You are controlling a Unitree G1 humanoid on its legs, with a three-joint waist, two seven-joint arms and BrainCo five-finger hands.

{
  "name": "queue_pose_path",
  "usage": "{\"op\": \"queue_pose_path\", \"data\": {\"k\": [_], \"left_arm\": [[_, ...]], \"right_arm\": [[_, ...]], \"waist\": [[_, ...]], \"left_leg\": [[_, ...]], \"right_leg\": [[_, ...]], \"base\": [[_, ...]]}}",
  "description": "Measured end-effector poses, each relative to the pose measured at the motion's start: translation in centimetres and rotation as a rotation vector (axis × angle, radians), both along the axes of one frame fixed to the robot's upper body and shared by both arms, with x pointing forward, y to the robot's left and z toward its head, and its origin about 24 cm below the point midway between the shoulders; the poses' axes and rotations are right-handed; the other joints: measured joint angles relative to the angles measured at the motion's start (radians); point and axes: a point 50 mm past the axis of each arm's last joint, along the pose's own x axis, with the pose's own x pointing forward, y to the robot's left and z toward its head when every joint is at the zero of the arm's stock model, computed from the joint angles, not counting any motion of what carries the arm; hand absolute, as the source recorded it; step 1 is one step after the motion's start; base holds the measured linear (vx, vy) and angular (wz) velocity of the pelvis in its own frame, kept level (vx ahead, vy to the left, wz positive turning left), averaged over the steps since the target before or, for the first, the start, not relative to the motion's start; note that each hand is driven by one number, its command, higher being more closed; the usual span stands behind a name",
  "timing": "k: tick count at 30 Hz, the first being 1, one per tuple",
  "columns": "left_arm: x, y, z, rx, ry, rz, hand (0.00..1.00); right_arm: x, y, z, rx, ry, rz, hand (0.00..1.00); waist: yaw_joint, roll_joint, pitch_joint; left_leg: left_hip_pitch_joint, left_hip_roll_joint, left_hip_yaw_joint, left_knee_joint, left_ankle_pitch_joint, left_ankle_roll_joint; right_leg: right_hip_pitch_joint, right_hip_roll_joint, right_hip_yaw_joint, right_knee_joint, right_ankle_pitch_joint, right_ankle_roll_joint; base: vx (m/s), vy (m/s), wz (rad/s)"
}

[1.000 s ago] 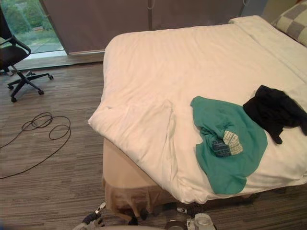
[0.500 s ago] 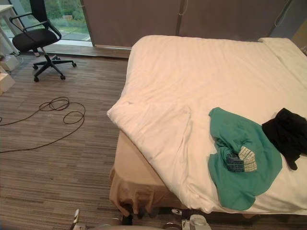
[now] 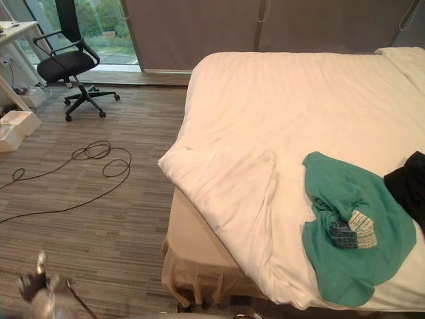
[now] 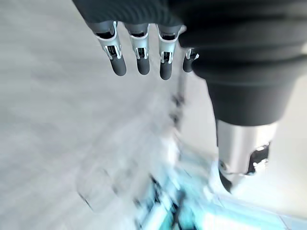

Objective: Tidy the bed and pick cloth on bed and put in laundry

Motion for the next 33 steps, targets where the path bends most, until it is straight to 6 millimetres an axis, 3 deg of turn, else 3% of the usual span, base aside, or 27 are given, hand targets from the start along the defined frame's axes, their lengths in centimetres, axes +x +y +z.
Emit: {"op": "queue_pose_path", "data": {"k": [1, 2, 3, 4, 5, 6, 9, 11, 15, 24, 26, 30, 33], "left_arm": [[0.8, -0.2, 0.5, 0.043, 0.025, -0.019, 0.00], [3.8, -2.1, 2.7, 0.204, 0.037, -0.114, 0.00], [4.8, -3.3, 5.2, 0.555, 0.064, -0.166, 0.00], [6.5, -4.6, 9.2, 0.810, -0.037, -0.266, 0.00], [7.1, -5.0, 10.5, 0.880, -0.073, -0.304, 0.00], [8.8, -5.6, 14.6, 1.026, -0.172, -0.417, 0.00], [10.1, -3.8, 17.0, 0.910, -0.243, -0.499, 0.00], [10.5, -4.2, 17.2, 0.923, -0.249, -0.561, 0.00], [12.1, -7.5, 16.7, 1.001, -0.207, -0.786, 0.00], [14.1, -12.9, 12.9, 0.997, -0.009, -1.192, 0.00], [14.5, -13.8, 12.2, 1.000, 0.031, -1.254, 0.00], [14.7, -14.7, 10.5, 1.021, 0.147, -1.347, 0.00], [14.7, -15.1, 8.3, 1.020, 0.297, -1.424, 0.00]], "right_arm": [[0.1, 0.1, 0.0, 0.002, -0.003, 0.001, 0.00], [0.0, 0.2, 0.0, 0.012, 0.001, -0.017, 0.00], [-0.2, 0.2, 0.0, 0.011, 0.007, -0.027, 0.00], [-0.4, 0.3, -0.1, 0.015, 0.011, -0.039, 0.00], [-0.4, 0.3, -0.1, 0.015, 0.011, -0.043, 0.00], [-0.6, 0.2, -0.1, 0.013, 0.011, -0.046, 0.00], [-0.7, -0.2, 0.0, -0.005, 0.006, -0.054, 0.00], [-1.1, -0.3, 0.0, -0.010, 0.008, -0.064, 0.00], [-2.9, -0.7, 0.0, -0.019, 0.038, -0.133, 0.00], [-4.1, -0.9, 0.1, -0.018, 0.075, -0.157, 0.00], [-4.0, -1.0, 0.1, -0.019, 0.075, -0.156, 0.00], [-3.9, -1.2, 0.1, -0.025, 0.071, -0.152, 0.00], [-3.5, -1.5, 0.2, -0.033, 0.058, -0.148, 0.00]], "waist": [[-0.003, -0.001, -0.001], [-0.005, 0.000, -0.002], [-0.006, -0.003, -0.003], [0.000, -0.005, -0.005], [-0.001, -0.005, -0.005], [-0.011, 0.004, -0.018], [-0.035, 0.030, -0.049], [-0.035, 0.032, -0.048], [-0.053, 0.032, -0.049], [-0.093, 0.059, -0.057], [-0.109, 0.067, -0.057], [-0.112, 0.076, -0.052], [-0.131, 0.091, -0.043]], "left_leg": [[0.001, 0.001, 0.001, 0.000, 0.000, 0.000], [0.005, 0.011, 0.019, 0.006, 0.001, -0.001], [0.014, 0.028, 0.039, 0.006, 0.000, -0.006], [0.028, 0.047, 0.056, 0.006, -0.001, -0.010], [0.033, 0.053, 0.058, 0.006, 0.002, -0.013], [0.047, 0.075, 0.078, 0.006, 0.010, -0.026], [0.056, 0.097, 0.133, 0.006, 0.007, -0.034], [0.061, 0.099, 0.152, 0.006, 0.009, -0.037], [0.066, 0.119, 0.171, 0.006, 0.009, -0.044], [0.068, 0.155, 0.222, 0.007, 0.013, -0.058], [0.068, 0.161, 0.223, 0.007, 0.005, -0.071], [0.067, 0.164, 0.246, 0.007, -0.001, -0.079], [0.065, 0.161, 0.250, 0.007, -0.001, -0.079]], "right_leg": [[-0.001, 0.002, 0.003, 0.000, -0.002, -0.004], [-0.002, 0.019, 0.035, 0.002, 0.012, -0.031], [-0.003, 0.032, 0.067, 0.007, 0.018, -0.042], [-0.005, 0.046, 0.096, 0.023, 0.025, -0.052], [-0.005, 0.052, 0.105, 0.032, 0.028, -0.056], [-0.013, 0.063, 0.126, 0.067, 0.037, -0.066], [-0.025, 0.084, 0.182, 0.064, 0.050, -0.073], [-0.025, 0.088, 0.199, 0.058, 0.050, -0.073], [-0.028, 0.107, 0.221, 0.055, 0.053, -0.075], [-0.077, 0.143, 0.276, 0.090, 0.068, -0.082], [-0.079, 0.149, 0.277, 0.091, 0.068, -0.082], [-0.094, 0.152, 0.293, 0.092, 0.070, -0.079], [-0.104, 0.151, 0.305, 0.091, 0.075, -0.070]], "base": [[0.18, -0.045, -0.10], [0.18, -0.039, -0.17], [0.19, -0.043, -0.29], [0.11, -0.034, -0.25], [0.09, -0.056, -0.20], [0.05, -0.042, -0.12], [0.06, -0.047, -0.41], [0.04, -0.052, -0.34], [0.03, -0.060, -0.16], [0.00, -0.032, -0.21], [-0.01, -0.005, -0.03], [-0.04, 0.006, -0.20], [-0.05, 0.010, -0.15]]}}
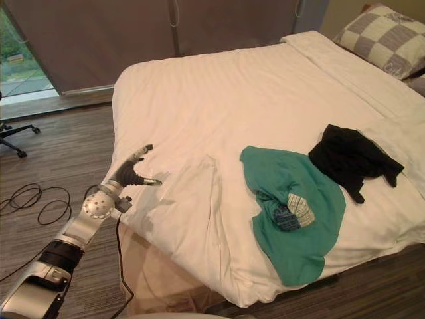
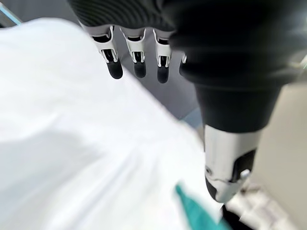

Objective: Tidy the bed and pick cloth on bed and put in laundry

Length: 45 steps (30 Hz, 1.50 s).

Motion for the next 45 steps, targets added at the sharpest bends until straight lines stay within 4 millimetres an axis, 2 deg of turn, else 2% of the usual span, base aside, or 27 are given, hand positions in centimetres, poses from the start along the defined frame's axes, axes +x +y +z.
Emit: {"op": "queue_pose_path", "data": {"k": [4, 7, 8, 14, 16, 17, 21, 24, 25, 30, 32, 37, 40, 45], "left_arm": [[-0.3, 0.0, -2.9, 0.143, 0.127, 0.025, 0.00], [-0.2, 0.2, -3.8, 0.211, 0.166, 0.050, 0.00], [-0.1, 0.1, -4.0, 0.236, 0.173, 0.056, 1.00], [0.5, -0.2, -4.8, 0.391, 0.187, 0.084, 1.00], [0.4, 0.0, -5.4, 0.436, 0.209, 0.104, 1.00], [0.3, 0.0, -5.9, 0.442, 0.226, 0.120, 1.00], [0.2, -0.4, -6.2, 0.424, 0.233, 0.127, 1.00], [0.1, -1.2, -6.4, 0.356, 0.247, 0.131, 1.00], [0.0, -1.6, -6.5, 0.326, 0.251, 0.123, 1.00], [-0.7, -3.3, -6.0, 0.180, 0.207, 0.063, 1.00], [-1.2, -3.8, -5.5, 0.120, 0.182, 0.043, 1.00], [-3.3, -2.8, -4.9, -0.018, 0.165, 0.058, 1.00], [-4.6, -2.4, -4.1, -0.132, 0.150, 0.059, 1.00], [-6.9, -2.2, -4.4, -0.260, 0.176, 0.067, 1.00]], "right_arm": [[0.3, 0.1, 0.0, 0.002, -0.006, 0.004, 0.00], [0.2, 0.1, 0.0, 0.006, 0.005, 0.002, 0.00], [0.3, 0.1, 0.0, 0.003, 0.011, 0.000, 0.00], [1.3, 0.2, 0.0, 0.002, -0.004, 0.007, 0.00], [1.9, 0.0, 0.1, 0.000, -0.015, 0.014, 0.00], [1.8, -0.2, 0.1, -0.009, -0.009, 0.015, 0.00], [1.9, -0.3, 0.2, -0.017, -0.012, 0.027, 0.00], [2.0, -0.2, 0.2, -0.021, -0.006, 0.044, 0.00], [2.0, -0.1, 0.1, -0.017, -0.006, 0.044, 0.00], [3.0, 0.5, 0.0, -0.014, -0.002, 0.025, 0.00], [3.6, 0.4, 0.1, -0.016, 0.001, 0.040, 0.00], [6.4, 0.8, 0.3, 0.005, -0.036, 0.057, 0.00], [7.3, 0.7, 0.5, 0.001, -0.034, 0.095, 0.00], [8.0, 1.5, 0.5, 0.022, -0.029, 0.143, 0.00]], "waist": [[-0.018, 0.011, 0.016], [-0.029, 0.011, 0.019], [-0.032, 0.010, 0.021], [-0.043, -0.009, 0.062], [-0.065, 0.011, 0.080], [-0.079, 0.010, 0.082], [-0.085, 0.014, 0.079], [-0.080, 0.018, 0.074], [-0.077, 0.011, 0.073], [-0.048, -0.016, 0.065], [-0.016, -0.018, 0.064], [0.008, -0.021, 0.062], [0.064, -0.030, 0.058], [0.108, -0.062, 0.034]], "left_leg": [[0.000, 0.000, 0.022, 0.000, 0.000, 0.000], [-0.019, -0.002, 0.022, 0.000, 0.000, 0.000], [-0.035, -0.003, 0.023, 0.000, 0.000, 0.000], [-0.090, -0.038, 0.046, -0.008, 0.028, 0.018], [-0.102, -0.037, 0.049, -0.009, 0.043, 0.023], [-0.098, -0.036, 0.051, -0.009, 0.047, 0.021], [-0.097, -0.031, 0.048, -0.009, 0.048, 0.020], [-0.104, -0.041, 0.021, -0.009, 0.050, 0.027], [-0.104, -0.048, 0.009, -0.009, 0.053, 0.032], [-0.106, -0.078, -0.077, -0.009, 0.052, 0.037], [-0.106, -0.084, -0.094, -0.009, 0.053, 0.038], [-0.104, -0.082, -0.157, -0.009, 0.063, 0.041], [-0.105, -0.077, -0.192, -0.009, 0.068, 0.040], [-0.106, -0.082, -0.237, -0.009, 0.070, 0.039]], "right_leg": [[-0.010, 0.001, 0.002, -0.007, 0.013, 0.008], [-0.030, 0.000, 0.007, -0.008, 0.013, 0.008], [-0.047, 0.000, 0.010, -0.011, 0.013, 0.008], [-0.083, -0.031, 0.029, -0.078, -0.005, 0.005], [-0.098, -0.030, 0.029, -0.074, -0.002, 0.011], [-0.096, -0.027, 0.027, -0.076, -0.003, 0.017], [-0.090, -0.027, 0.024, -0.093, 0.002, 0.025], [-0.073, -0.039, 0.003, -0.111, 0.016, 0.045], [-0.067, -0.047, -0.009, -0.111, 0.016, 0.046], [-0.008, -0.072, -0.090, -0.139, 0.022, 0.043], [-0.001, -0.073, -0.103, -0.143, 0.021, 0.041], [0.031, -0.070, -0.166, -0.144, 0.007, 0.029], [0.039, -0.069, -0.199, -0.145, -0.002, 0.026], [0.065, -0.072, -0.247, -0.152, -0.017, 0.031]], "base": [[-0.08, 0.002, -0.17], [-0.11, -0.007, -0.11], [-0.12, -0.006, -0.06], [-0.19, -0.040, -0.17], [-0.17, -0.031, -0.04], [-0.11, -0.007, 0.02], [-0.08, -0.022, 0.02], [-0.01, 0.031, 0.17], [0.02, 0.052, 0.31], [0.09, 0.058, 0.53], [0.05, 0.026, 0.19], [0.00, -0.038, 0.35], [-0.03, -0.047, 0.28], [0.00, -0.021, 0.29]]}}
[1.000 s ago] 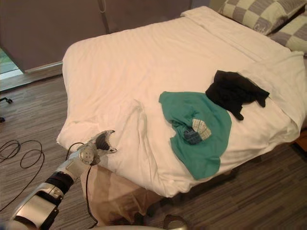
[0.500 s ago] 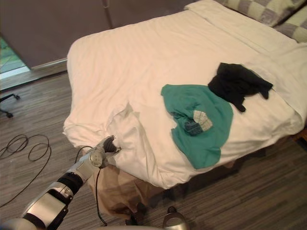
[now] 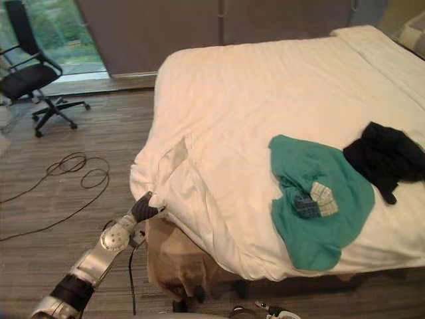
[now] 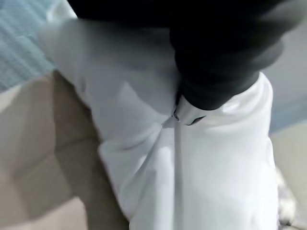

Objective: Tidy the bed and pick cloth on bed and put in laundry

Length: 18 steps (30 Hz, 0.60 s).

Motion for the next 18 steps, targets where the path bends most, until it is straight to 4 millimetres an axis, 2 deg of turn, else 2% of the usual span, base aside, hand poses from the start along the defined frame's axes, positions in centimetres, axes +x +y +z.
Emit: {"op": "queue_pose_path", "data": {"k": [3, 4, 7, 8, 10, 13, 18], "left_arm": [[-1.2, 0.2, -0.3, -0.124, 0.029, 0.054, 1.00], [-1.6, 0.1, -0.6, -0.171, 0.045, 0.081, 1.00], [-2.8, 0.0, -1.8, -0.300, 0.105, 0.158, 1.00], [-3.8, -0.2, -3.1, -0.374, 0.173, 0.218, 0.00], [-4.1, -0.1, -4.2, -0.414, 0.220, 0.270, 0.00], [-6.0, 0.8, -8.0, -0.490, 0.358, 0.467, 0.00], [-8.3, 1.6, -11.5, -0.564, 0.458, 0.732, 0.00]], "right_arm": [[0.9, 1.1, 0.0, 0.045, -0.009, -0.002, 0.00], [1.1, 1.8, -0.1, 0.072, -0.006, -0.003, 0.00], [1.5, 2.8, -0.1, 0.111, 0.005, 0.001, 0.00], [1.6, 2.9, -0.1, 0.120, 0.025, 0.004, 0.00], [1.7, 2.9, -0.1, 0.129, 0.028, 0.002, 0.00], [2.5, 3.3, 0.0, 0.159, 0.021, 0.009, 0.00], [2.0, 3.4, -0.2, 0.193, 0.027, -0.020, 0.00]], "waist": [[0.017, -0.022, -0.015], [0.034, -0.028, -0.017], [0.048, -0.029, -0.017], [0.054, -0.030, -0.017], [0.055, -0.031, -0.016], [0.059, -0.034, -0.015], [0.069, -0.039, -0.009]], "left_leg": [[-0.013, -0.006, -0.019, 0.000, 0.000, 0.000], [-0.020, -0.009, -0.024, 0.000, 0.000, 0.000], [-0.026, -0.020, -0.047, 0.001, 0.000, 0.001], [-0.025, -0.027, -0.069, 0.001, 0.000, 0.001], [-0.022, -0.028, -0.076, 0.001, 0.000, 0.001], [-0.002, -0.038, -0.081, 0.000, 0.000, 0.001], [0.021, -0.036, -0.098, 0.000, -0.004, -0.005]], "right_leg": [[0.001, -0.004, -0.019, -0.008, -0.002, 0.002], [0.002, -0.006, -0.025, -0.011, -0.002, 0.003], [0.011, -0.013, -0.044, -0.013, -0.005, 0.007], [0.025, -0.016, -0.061, -0.014, -0.011, 0.013], [0.035, -0.020, -0.075, -0.014, -0.014, 0.015], [0.054, -0.027, -0.084, -0.010, -0.028, 0.019], [0.066, -0.032, -0.090, 0.035, -0.070, 0.022]], "base": [[0.04, 0.001, 0.20], [0.06, 0.010, 0.13], [0.08, 0.009, 0.27], [0.07, -0.002, 0.44], [0.06, -0.001, 0.27], [0.05, -0.011, 0.02], [0.02, -0.037, 0.07]]}}
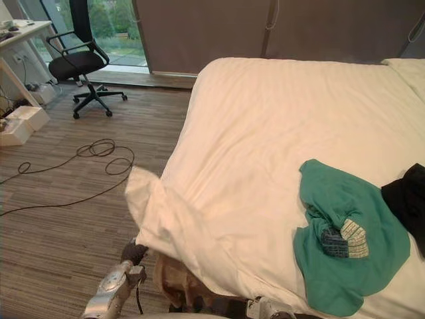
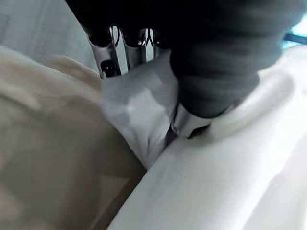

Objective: Tidy the bed and pick cloth on bed and put in laundry

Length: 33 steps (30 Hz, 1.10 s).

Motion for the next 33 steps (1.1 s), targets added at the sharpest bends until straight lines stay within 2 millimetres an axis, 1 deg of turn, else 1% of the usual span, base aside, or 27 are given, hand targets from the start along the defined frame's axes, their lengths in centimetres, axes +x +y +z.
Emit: {"op": "queue_pose_path", "data": {"k": [2, 4, 5, 6, 7, 8, 9, 10, 11, 12, 13, 14, 16, 18, 20, 22, 23, 24, 25, 26, 27, 28, 30, 31, 33], "left_arm": [[-1.5, 0.9, -1.2, -0.049, 0.065, 0.141, 0.00], [-5.7, 3.1, -3.4, -0.110, 0.237, 0.416, 0.00], [-7.5, 4.2, -4.0, -0.127, 0.299, 0.527, 0.00], [-10.3, 5.8, -4.5, -0.142, 0.390, 0.643, 0.00], [-11.7, 6.9, -4.5, -0.156, 0.427, 0.670, 0.00], [-12.7, 7.2, -4.6, -0.181, 0.457, 0.666, 0.00], [-14.2, 7.4, -4.6, -0.233, 0.496, 0.577, 0.00], [-15.4, 6.8, -4.8, -0.290, 0.532, 0.476, 0.00], [-16.6, 4.5, -5.1, -0.402, 0.597, 0.243, 0.00], [-17.0, 3.1, -5.3, -0.452, 0.629, 0.114, 0.00], [-17.8, 1.9, -5.4, -0.496, 0.668, 0.050, 0.00], [-18.9, 1.9, -5.3, -0.495, 0.735, -0.067, 0.00], [-19.5, 1.5, -5.2, -0.490, 0.817, -0.192, 0.00], [-19.3, 1.3, -5.3, -0.460, 0.857, -0.214, 0.00], [-18.9, 1.3, -5.5, -0.423, 0.898, -0.220, 0.00], [-18.8, 1.2, -5.6, -0.400, 0.935, -0.190, 0.00], [-18.4, 1.3, -5.6, -0.385, 0.934, -0.188, 0.00], [-18.0, 1.4, -5.7, -0.362, 0.923, -0.187, 0.00], [-17.9, 1.5, -5.7, -0.345, 0.915, -0.187, 0.00], [-17.7, 1.5, -5.8, -0.332, 0.904, -0.185, 0.00], [-17.4, 1.8, -5.8, -0.301, 0.878, -0.185, 0.00], [-17.3, 2.0, -5.7, -0.286, 0.868, -0.184, 0.00], [-17.0, 2.7, -5.6, -0.228, 0.852, -0.204, 0.00], [-16.5, 3.3, -5.6, -0.181, 0.849, -0.232, 0.00], [-15.0, 3.6, -5.5, -0.098, 0.839, -0.271, 0.00]], "right_arm": [[-0.1, -0.1, 0.0, 0.010, -0.002, -0.010, 0.00], [-0.4, -0.5, -0.1, 0.021, -0.001, -0.042, 0.00], [-0.6, -0.7, -0.1, 0.020, 0.000, -0.049, 0.00], [-0.9, -1.2, -0.1, 0.015, 0.002, -0.059, 0.00], [-1.0, -1.5, -0.1, 0.011, -0.003, -0.066, 0.00], [-1.2, -1.6, -0.1, 0.010, 0.001, -0.076, 0.00], [-1.4, -2.0, -0.1, -0.003, 0.007, -0.093, 0.00], [-1.5, -2.0, -0.1, -0.011, 0.009, -0.098, 0.00], [-1.5, -2.1, -0.1, -0.025, 0.009, -0.100, 0.00], [-1.5, -2.1, -0.1, -0.029, 0.009, -0.100, 0.00], [-1.5, -2.0, -0.1, -0.028, 0.010, -0.100, 0.00], [-1.5, -1.5, -0.2, -0.018, 0.015, -0.097, 0.00], [-1.5, -1.5, -0.1, -0.025, 0.019, -0.082, 0.00], [-1.4, -1.8, -0.1, -0.046, 0.014, -0.068, 0.00], [-1.3, -2.2, -0.1, -0.075, -0.001, -0.070, 0.00], [-1.2, -2.5, 0.0, -0.102, -0.037, -0.090, 0.00], [-1.2, -2.5, 0.0, -0.107, -0.052, -0.099, 0.00], [-1.4, -2.2, -0.1, -0.114, -0.071, -0.097, 0.00], [-1.5, -2.4, 0.0, -0.124, -0.083, -0.095, 0.00], [-1.6, -2.3, 0.0, -0.132, -0.090, -0.089, 0.00], [-1.8, -2.1, 0.0, -0.143, -0.111, -0.065, 0.00], [-1.8, -2.0, 0.0, -0.143, -0.121, -0.059, 0.00], [-1.5, -2.0, 0.1, -0.149, -0.144, -0.066, 0.00], [-1.5, -2.0, 0.1, -0.145, -0.150, -0.087, 0.00], [-2.0, -2.6, 0.1, -0.170, -0.138, -0.113, 0.00]], "waist": [[0.002, 0.001, 0.002], [0.004, -0.001, 0.006], [0.007, -0.003, 0.012], [0.010, 0.000, 0.028], [0.002, -0.004, 0.043], [0.007, -0.002, 0.047], [0.014, -0.003, 0.047], [0.015, -0.007, 0.048], [0.014, -0.008, 0.047], [0.014, -0.006, 0.046], [0.015, -0.009, 0.045], [0.015, -0.023, 0.039], [0.012, -0.030, 0.038], [0.011, -0.026, 0.040], [0.002, -0.014, 0.044], [-0.032, -0.003, 0.045], [-0.040, -0.001, 0.048], [-0.038, 0.001, 0.050], [-0.033, 0.003, 0.051], [-0.028, 0.004, 0.050], [-0.020, 0.003, 0.050], [-0.021, 0.004, 0.050], [-0.032, -0.011, 0.057], [-0.049, -0.013, 0.060], [-0.060, -0.020, 0.060]], "left_leg": [[0.002, 0.003, 0.000, 0.000, -0.003, -0.005], [0.007, 0.003, -0.001, 0.000, -0.009, -0.009], [0.014, 0.003, -0.001, 0.000, -0.012, -0.009], [0.015, 0.002, -0.001, 0.000, -0.016, -0.008], [0.015, 0.004, 0.004, 0.000, -0.016, -0.008], [0.009, 0.004, 0.012, -0.001, -0.020, -0.002], [-0.003, 0.003, 0.014, -0.001, -0.024, 0.002], [-0.002, 0.000, 0.015, -0.001, -0.030, 0.004], [0.004, -0.003, 0.020, 0.000, -0.035, 0.004], [0.008, -0.004, 0.025, 0.000, -0.036, 0.002], [0.014, -0.004, 0.030, 0.000, -0.038, 0.001], [0.021, -0.001, 0.042, 0.001, -0.043, -0.002], [0.031, 0.003, 0.060, 0.001, -0.046, -0.002], [0.037, 0.006, 0.087, 0.000, -0.046, -0.001], [0.038, 0.009, 0.113, 0.000, -0.046, -0.001], [0.042, 0.012, 0.135, 0.000, -0.044, 0.002], [0.049, 0.016, 0.147, 0.000, -0.046, 0.004], [0.052, 0.026, 0.176, -0.001, -0.054, 0.011], [0.055, 0.034, 0.193, 0.000, -0.063, 0.009], [0.056, 0.042, 0.210, 0.000, -0.071, 0.017], [0.057, 0.056, 0.251, 0.000, -0.075, 0.015], [0.057, 0.057, 0.259, 0.000, -0.076, 0.014], [0.056, 0.056, 0.275, 0.000, -0.078, 0.012], [0.053, 0.053, 0.272, 0.000, -0.078, 0.012], [0.052, 0.049, 0.257, 0.000, -0.074, 0.007]], "right_leg": [[0.001, 0.000, 0.000, 0.010, -0.010, -0.003], [0.005, 0.001, 0.000, 0.014, -0.018, 0.001], [0.008, 0.001, -0.001, 0.016, -0.020, 0.001], [0.015, 0.000, -0.014, 0.016, -0.021, 0.000], [0.023, -0.003, -0.030, 0.016, -0.021, 0.000], [0.023, -0.004, -0.041, 0.016, -0.021, 0.000], [0.023, -0.008, -0.054, 0.017, -0.021, 0.000], [0.023, -0.011, -0.052, 0.020, -0.020, 0.001], [0.023, -0.016, -0.044, 0.025, -0.018, 0.003], [0.023, -0.017, -0.033, 0.027, -0.016, 0.005], [0.023, -0.017, -0.018, 0.029, -0.014, 0.007], [0.021, -0.015, 0.009, 0.029, -0.014, 0.007], [0.009, -0.013, 0.044, 0.037, -0.013, 0.007], [-0.011, -0.013, 0.077, 0.049, -0.011, 0.006], [-0.028, -0.013, 0.097, 0.056, -0.003, 0.011], [-0.042, -0.016, 0.114, 0.085, 0.006, 0.023], [-0.055, -0.017, 0.114, 0.109, 0.009, 0.028], [-0.069, -0.017, 0.096, 0.134, 0.019, 0.030], [-0.078, -0.014, 0.069, 0.142, 0.032, 0.029], [-0.090, -0.012, 0.047, 0.151, 0.042, 0.022], [-0.117, -0.008, 0.005, 0.164, 0.065, 0.010], [-0.126, -0.006, 0.002, 0.168, 0.069, 0.005], [-0.149, 0.003, 0.041, 0.182, 0.070, 0.004], [-0.151, 0.006, 0.076, 0.181, 0.070, 0.005], [-0.142, 0.011, 0.119, 0.169, 0.070, 0.005]], "base": [[0.00, -0.044, 0.00], [0.05, -0.024, 0.03], [0.07, 0.000, 0.16], [0.06, 0.006, 0.31], [0.02, 0.012, 0.39], [-0.01, 0.025, 0.43], [0.00, 0.048, 0.27], [0.02, 0.076, 0.11], [0.03, 0.074, -0.10], [0.03, 0.072, -0.20], [0.02, 0.044, -0.32], [0.02, 0.031, -0.32], [0.02, 0.015, -0.37], [-0.01, 0.024, -0.46], [-0.03, 0.031, -0.42], [-0.05, 0.053, -0.32], [-0.12, 0.046, -0.39], [-0.13, 0.029, -0.47], [-0.12, 0.034, -0.49], [-0.11, 0.064, -0.70], [-0.10, 0.073, -0.70], [-0.12, 0.066, -0.80], [-0.09, 0.023, -0.40], [-0.07, -0.004, -0.05], [-0.04, -0.021, 0.14]]}}
